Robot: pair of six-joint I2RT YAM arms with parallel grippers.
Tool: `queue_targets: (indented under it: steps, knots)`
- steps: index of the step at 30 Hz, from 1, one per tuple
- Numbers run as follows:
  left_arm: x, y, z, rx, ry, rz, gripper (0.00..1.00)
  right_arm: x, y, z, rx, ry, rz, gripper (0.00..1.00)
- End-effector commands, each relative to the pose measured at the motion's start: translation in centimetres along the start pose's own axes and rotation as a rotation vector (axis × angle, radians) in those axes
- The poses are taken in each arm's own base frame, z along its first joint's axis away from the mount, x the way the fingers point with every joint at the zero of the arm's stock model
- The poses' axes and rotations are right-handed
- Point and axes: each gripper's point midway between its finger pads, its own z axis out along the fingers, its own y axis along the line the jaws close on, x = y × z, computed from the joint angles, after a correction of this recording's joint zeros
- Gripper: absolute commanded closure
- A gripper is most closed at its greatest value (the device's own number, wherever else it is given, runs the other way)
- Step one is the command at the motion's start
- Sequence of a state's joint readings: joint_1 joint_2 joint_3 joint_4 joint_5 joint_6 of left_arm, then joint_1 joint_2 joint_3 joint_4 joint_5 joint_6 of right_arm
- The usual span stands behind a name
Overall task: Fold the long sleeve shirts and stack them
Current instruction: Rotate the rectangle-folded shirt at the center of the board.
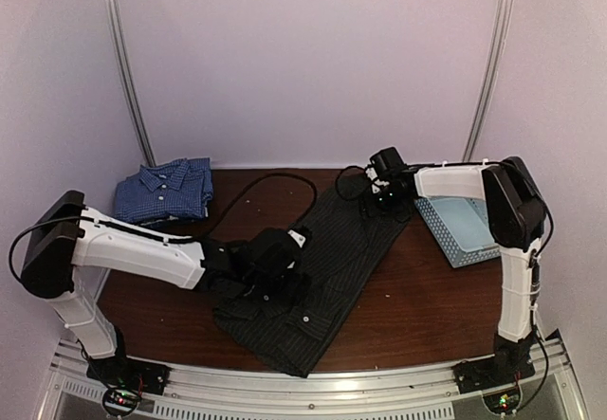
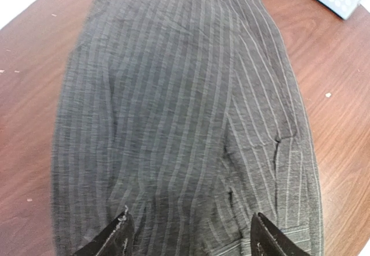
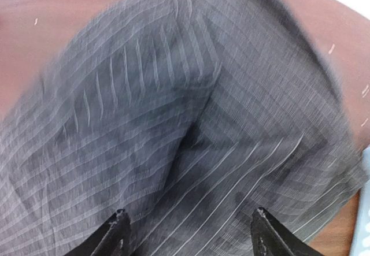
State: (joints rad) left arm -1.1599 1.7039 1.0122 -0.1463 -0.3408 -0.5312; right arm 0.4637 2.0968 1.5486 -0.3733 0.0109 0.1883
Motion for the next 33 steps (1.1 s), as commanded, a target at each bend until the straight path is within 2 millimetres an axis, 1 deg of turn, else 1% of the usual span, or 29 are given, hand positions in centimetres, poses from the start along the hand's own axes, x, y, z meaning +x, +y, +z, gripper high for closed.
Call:
queue_targets:
  steps: [1, 4, 8, 10, 13, 14, 15, 21, 23, 26, 28, 30, 33]
  knots:
    - [-1.1, 2.1, -1.7, -0.1, -0.054, 0.021, 0.3, 2.1, 1.9, -0.3, -0.115, 0.022, 0.07, 0.3]
    - [-1.6, 3.2, -2.3, -0.145, -0.07, 0.024, 0.29, 3.8, 2.9, 0.3, -0.146, 0.051, 0.088, 0.33]
    - [-1.6, 4.4, -2.6, -0.174, -0.072, 0.005, 0.29, 5.4, 3.1, 1.8, -0.137, 0.092, 0.099, 0.35]
    - [-1.3, 5.0, -2.7, -0.181, -0.066, -0.007, 0.29, 5.8, 2.9, 2.5, -0.122, 0.104, 0.099, 0.36]
    - [-0.7, 5.7, -2.9, -0.192, -0.05, -0.01, 0.28, 5.6, 2.2, 3.6, -0.079, 0.116, 0.082, 0.35]
    - [-0.4, 5.9, -2.9, -0.19, -0.042, -0.008, 0.28, 5.5, 2.1, 4.0, -0.067, 0.119, 0.072, 0.35]
    - [0.0, 6.0, -2.9, -0.176, -0.026, -0.005, 0.27, 5.8, 1.8, 4.8, -0.051, 0.138, 0.056, 0.35]
    - [3.6, 7.3, -2.8, -0.149, 0.075, -0.018, 0.26, 3.0, 1.1, 7.0, 0.002, 0.121, -0.015, 0.35]
    - [4.5, 7.7, -2.8, -0.115, 0.095, -0.054, 0.26, 1.8, 0.3, 7.6, 0.035, 0.106, -0.022, 0.34]
    - [5.8, 7.9, -2.8, -0.057, 0.123, -0.103, 0.26, -0.3, -0.3, 8.0, 0.059, 0.081, -0.03, 0.33]
    - [6.5, 8.2, -2.6, -0.041, 0.14, -0.131, 0.25, -1.4, -0.7, 8.0, 0.072, 0.068, -0.037, 0.32]
    - [7.5, 8.2, -2.3, -0.015, 0.169, -0.152, 0.25, -2.5, -0.9, 7.2, 0.075, 0.048, -0.042, 0.32]
    - [8.7, 7.7, -1.6, 0.024, 0.209, -0.158, 0.26, -3.4, -1.2, 5.4, 0.086, 0.024, -0.043, 0.31]
